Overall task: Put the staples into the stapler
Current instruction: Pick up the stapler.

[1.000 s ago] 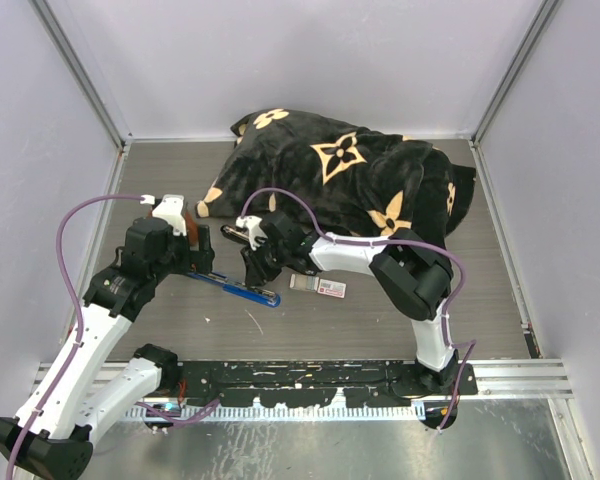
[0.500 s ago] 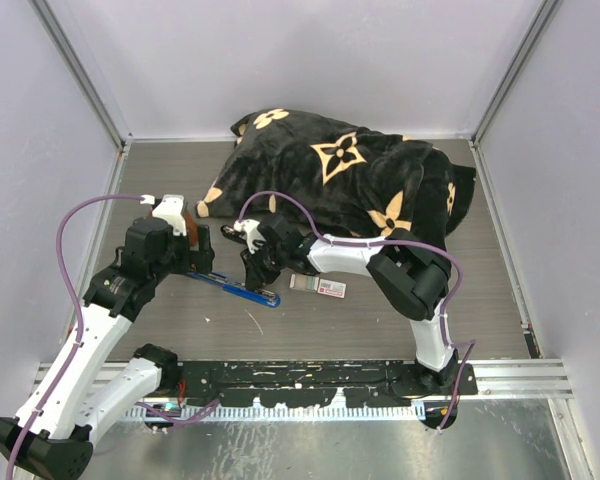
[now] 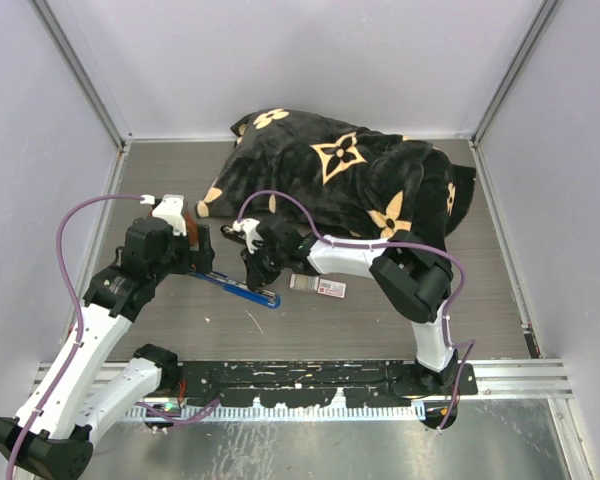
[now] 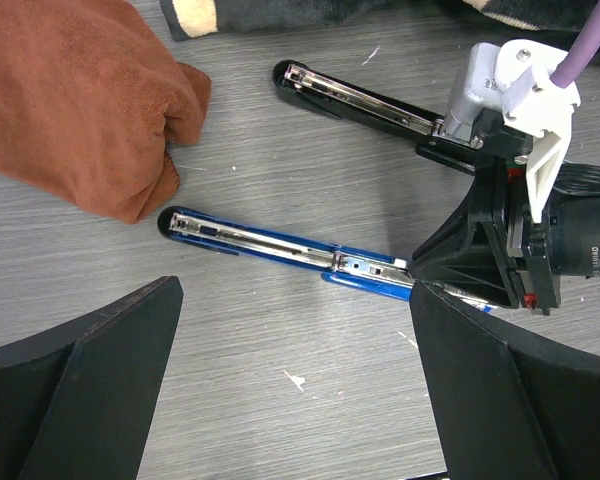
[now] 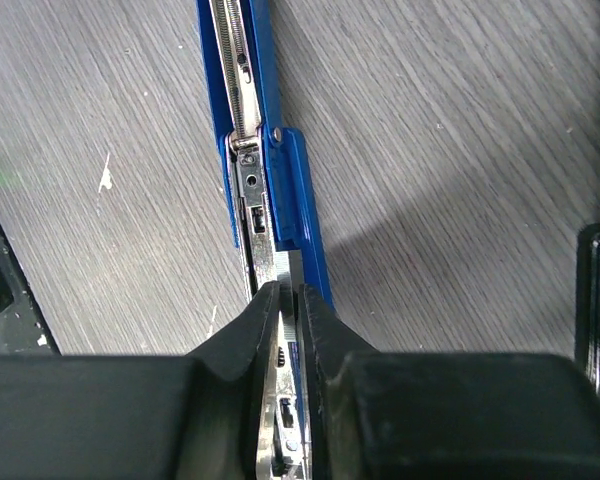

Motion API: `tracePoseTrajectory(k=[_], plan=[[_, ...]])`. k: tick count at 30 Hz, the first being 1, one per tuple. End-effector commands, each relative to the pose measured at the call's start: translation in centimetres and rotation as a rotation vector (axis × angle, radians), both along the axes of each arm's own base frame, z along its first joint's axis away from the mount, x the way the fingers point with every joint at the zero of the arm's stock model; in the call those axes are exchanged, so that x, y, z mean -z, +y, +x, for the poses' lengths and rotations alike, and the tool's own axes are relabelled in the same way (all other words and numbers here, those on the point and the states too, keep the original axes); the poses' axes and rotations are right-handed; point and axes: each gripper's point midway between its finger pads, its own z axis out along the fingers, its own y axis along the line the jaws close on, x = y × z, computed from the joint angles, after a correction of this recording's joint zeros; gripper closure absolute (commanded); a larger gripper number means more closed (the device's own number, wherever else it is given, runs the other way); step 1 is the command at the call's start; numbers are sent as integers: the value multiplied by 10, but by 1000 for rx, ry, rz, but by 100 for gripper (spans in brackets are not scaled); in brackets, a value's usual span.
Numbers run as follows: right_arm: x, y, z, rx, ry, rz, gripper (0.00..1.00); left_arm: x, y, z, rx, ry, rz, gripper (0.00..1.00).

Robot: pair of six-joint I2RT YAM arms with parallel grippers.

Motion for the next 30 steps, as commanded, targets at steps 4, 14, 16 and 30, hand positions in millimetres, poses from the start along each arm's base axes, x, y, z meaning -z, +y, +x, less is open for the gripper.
tracePoseTrajectory(k=[4, 14, 16, 30], plan=[[-45, -5, 15, 49, -114, 46, 87, -11, 2, 8, -14, -58, -8, 0], [-46, -16, 19, 100, -133, 25, 91, -11, 3, 7, -17, -56, -6, 0], [-49, -22, 21, 127, -154, 15, 92, -11, 3, 7, -19, -60, -6, 0], [-43, -139, 16, 392, -248, -333, 96, -12, 4, 7, -22, -62, -6, 0]])
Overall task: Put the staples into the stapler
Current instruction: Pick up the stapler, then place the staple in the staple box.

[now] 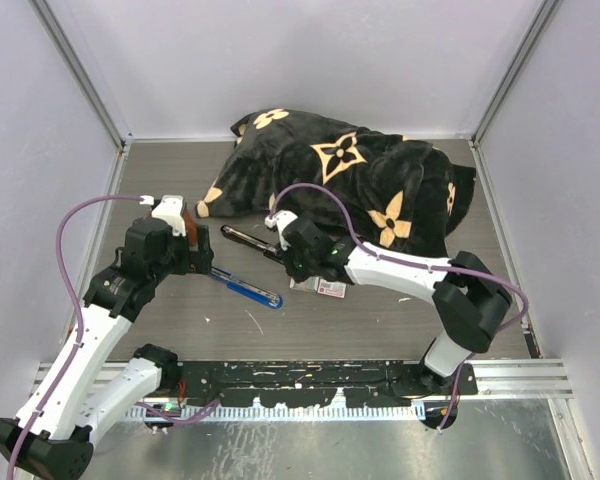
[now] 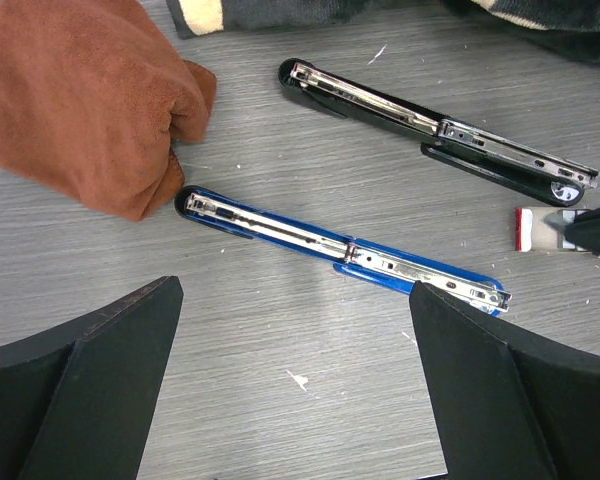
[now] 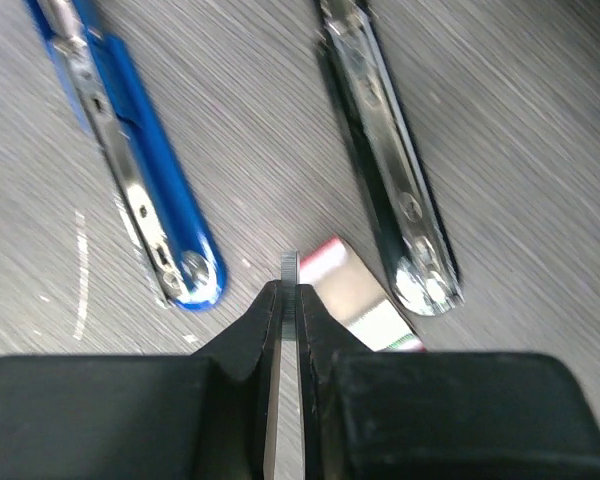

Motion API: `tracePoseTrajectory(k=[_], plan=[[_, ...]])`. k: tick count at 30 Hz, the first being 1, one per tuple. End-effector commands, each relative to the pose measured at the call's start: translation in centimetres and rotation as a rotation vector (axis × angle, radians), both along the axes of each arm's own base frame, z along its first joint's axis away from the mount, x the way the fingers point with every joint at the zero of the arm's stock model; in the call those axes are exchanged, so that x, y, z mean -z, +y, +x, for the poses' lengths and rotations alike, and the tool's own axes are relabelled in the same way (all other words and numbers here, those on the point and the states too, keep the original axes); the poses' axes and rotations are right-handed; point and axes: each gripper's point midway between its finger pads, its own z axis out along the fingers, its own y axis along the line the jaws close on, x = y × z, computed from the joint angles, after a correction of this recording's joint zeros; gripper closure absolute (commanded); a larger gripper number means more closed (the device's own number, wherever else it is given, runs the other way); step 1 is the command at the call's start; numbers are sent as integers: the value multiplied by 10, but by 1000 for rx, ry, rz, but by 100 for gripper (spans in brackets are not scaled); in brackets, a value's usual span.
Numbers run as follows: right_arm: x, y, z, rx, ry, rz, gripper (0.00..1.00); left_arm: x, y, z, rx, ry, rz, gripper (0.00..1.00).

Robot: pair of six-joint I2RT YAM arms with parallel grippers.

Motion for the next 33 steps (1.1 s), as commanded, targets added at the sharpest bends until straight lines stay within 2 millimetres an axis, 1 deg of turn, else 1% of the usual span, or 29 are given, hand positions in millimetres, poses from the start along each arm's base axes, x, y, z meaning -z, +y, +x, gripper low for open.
tracePoseTrajectory(k=[1, 4, 7, 9, 11, 14, 20, 33], plan=[[-4, -63, 5, 179, -66, -181, 96, -14, 2, 7, -12, -64, -9, 0], [0, -90, -1, 250, -70, -252, 96, -13, 1, 7, -9, -62, -11, 0], [4, -110, -6, 311, -70, -323, 96, -13, 1, 7, -9, -62, -12, 0], [7, -121, -6, 348, -82, -367, 96, -13, 1, 7, -8, -62, -14, 0], [8, -126, -5, 379, -96, -392, 96, -14, 0, 7, -7, -63, -15, 0], [11, -129, -4, 400, -108, -417, 96, -14, 0, 6, -5, -63, -15, 0], [20, -122, -7, 391, -114, -447, 96, -14, 0, 6, -4, -65, -18, 0], [40, -113, -11, 387, -123, -498, 95, -14, -1, 6, -3, -65, -21, 0]])
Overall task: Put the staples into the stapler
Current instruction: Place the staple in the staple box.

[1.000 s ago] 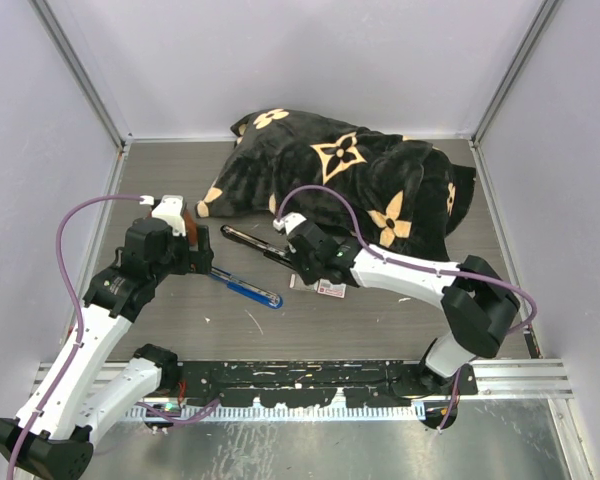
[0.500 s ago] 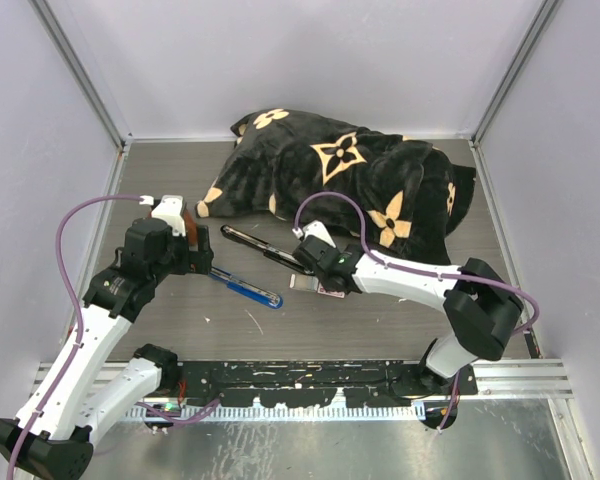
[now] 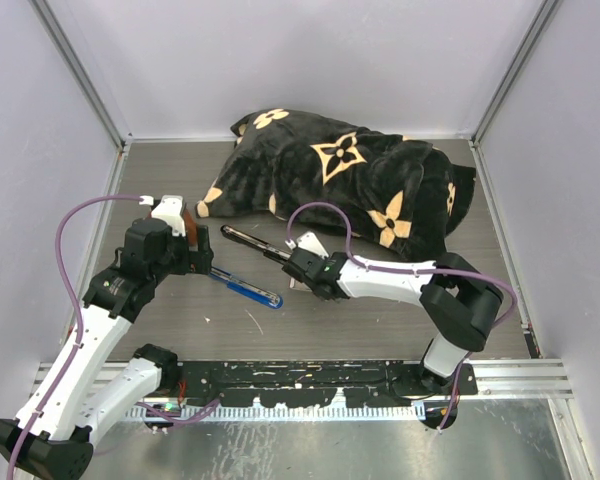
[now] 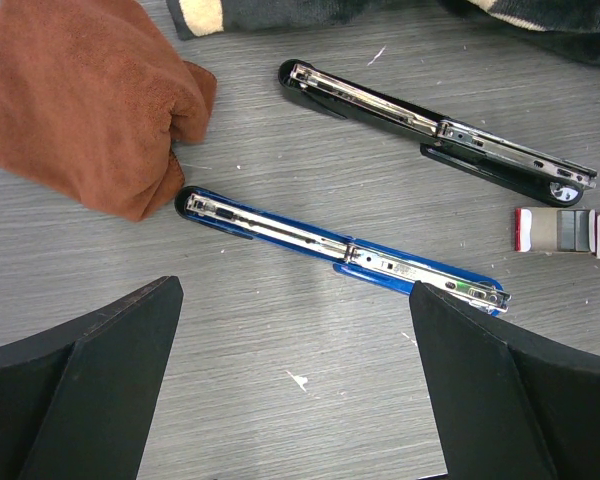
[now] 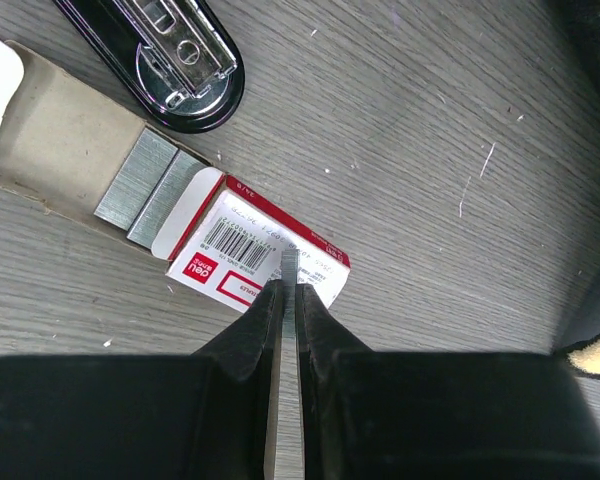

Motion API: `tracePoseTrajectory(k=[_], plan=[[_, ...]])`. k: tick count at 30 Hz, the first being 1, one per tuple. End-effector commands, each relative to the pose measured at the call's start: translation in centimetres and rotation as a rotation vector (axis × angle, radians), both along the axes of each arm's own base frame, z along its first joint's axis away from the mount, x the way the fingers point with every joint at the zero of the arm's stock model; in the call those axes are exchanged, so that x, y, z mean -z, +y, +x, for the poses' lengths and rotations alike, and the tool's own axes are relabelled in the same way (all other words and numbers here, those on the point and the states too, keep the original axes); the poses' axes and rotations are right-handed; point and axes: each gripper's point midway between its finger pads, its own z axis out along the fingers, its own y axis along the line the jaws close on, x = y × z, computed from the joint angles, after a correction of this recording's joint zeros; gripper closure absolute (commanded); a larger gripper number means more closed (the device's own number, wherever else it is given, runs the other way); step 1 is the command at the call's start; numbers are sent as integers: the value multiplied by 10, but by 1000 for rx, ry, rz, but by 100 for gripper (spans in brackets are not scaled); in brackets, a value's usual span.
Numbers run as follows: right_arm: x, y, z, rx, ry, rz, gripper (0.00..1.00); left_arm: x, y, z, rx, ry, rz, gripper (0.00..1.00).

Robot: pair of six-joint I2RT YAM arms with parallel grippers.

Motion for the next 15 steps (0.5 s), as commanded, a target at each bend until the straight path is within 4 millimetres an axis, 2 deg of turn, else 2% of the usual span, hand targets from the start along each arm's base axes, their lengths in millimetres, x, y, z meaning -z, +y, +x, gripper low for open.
tracePoseTrajectory(k=[1, 8, 15], plan=[[-8, 10, 11, 34, -68, 11, 95, -14, -1, 6, -2, -63, -21, 0], [-10, 11, 13, 49, -123, -18, 94, -14, -1, 6, -2, -65, -21, 0], [-23, 6, 20, 57, -179, -50, 93, -14, -1, 6, -1, -66, -22, 0]])
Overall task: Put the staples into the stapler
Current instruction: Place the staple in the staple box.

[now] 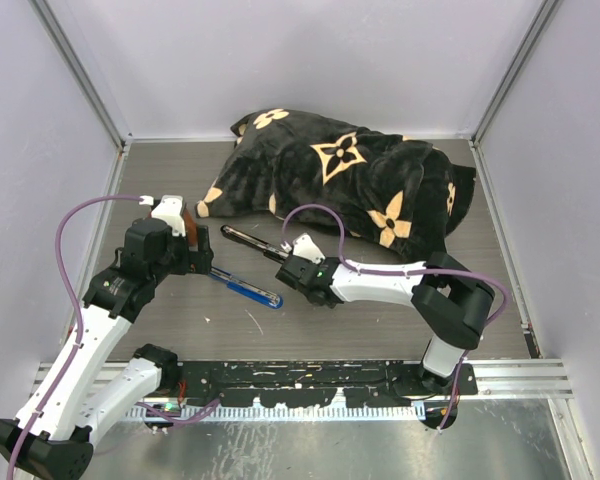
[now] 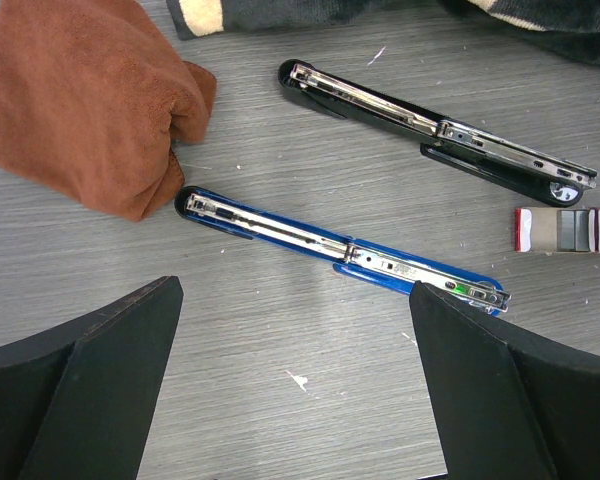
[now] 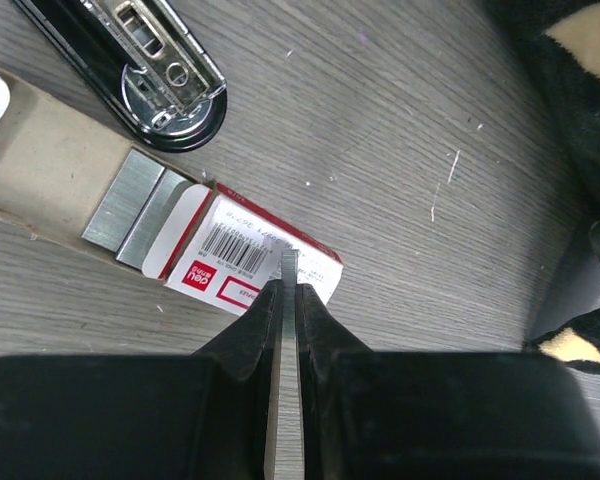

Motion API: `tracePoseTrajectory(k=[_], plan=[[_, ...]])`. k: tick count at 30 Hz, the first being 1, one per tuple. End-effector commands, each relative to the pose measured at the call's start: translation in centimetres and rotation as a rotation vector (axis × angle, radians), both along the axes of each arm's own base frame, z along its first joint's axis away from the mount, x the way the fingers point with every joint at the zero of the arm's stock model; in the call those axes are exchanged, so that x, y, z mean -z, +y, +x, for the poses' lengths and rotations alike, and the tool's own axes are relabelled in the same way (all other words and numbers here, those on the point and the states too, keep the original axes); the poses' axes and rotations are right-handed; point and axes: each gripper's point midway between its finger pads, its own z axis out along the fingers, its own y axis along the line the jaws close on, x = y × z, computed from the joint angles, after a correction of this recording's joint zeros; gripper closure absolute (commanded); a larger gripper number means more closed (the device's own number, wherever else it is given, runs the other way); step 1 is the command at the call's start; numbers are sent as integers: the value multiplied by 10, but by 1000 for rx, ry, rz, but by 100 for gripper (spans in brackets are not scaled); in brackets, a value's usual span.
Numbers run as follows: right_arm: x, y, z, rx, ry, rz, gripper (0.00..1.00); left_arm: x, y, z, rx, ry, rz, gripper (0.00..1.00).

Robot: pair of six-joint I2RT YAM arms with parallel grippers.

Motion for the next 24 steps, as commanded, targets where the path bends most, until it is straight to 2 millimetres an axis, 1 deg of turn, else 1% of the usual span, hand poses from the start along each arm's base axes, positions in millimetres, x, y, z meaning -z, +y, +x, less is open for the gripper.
tracePoseTrajectory(k=[1, 3, 7, 14, 18, 20, 22, 24], plan=[[-24, 4, 15, 34, -98, 12, 93, -14, -1, 6, 0, -65, -22, 0], [-26, 2, 17, 37, -109, -3, 93, -15, -1, 6, -2, -67, -23, 0], [-23, -1, 18, 36, -115, -31, 93, -15, -1, 6, -1, -67, -22, 0], [-12, 7, 17, 30, -85, -10, 92, -15, -1, 6, -1, -67, -23, 0], [-5, 11, 13, 29, -63, -2, 92, -14, -1, 6, 0, -66, -23, 0], [-4, 12, 11, 30, -58, 5, 90, -14, -2, 6, 2, -66, -24, 0], [-2, 13, 9, 30, -50, 11, 83, -14, -2, 6, 3, -65, -25, 0], [-1, 15, 8, 30, -43, 19, 79, -15, -2, 6, 3, -67, -25, 0]])
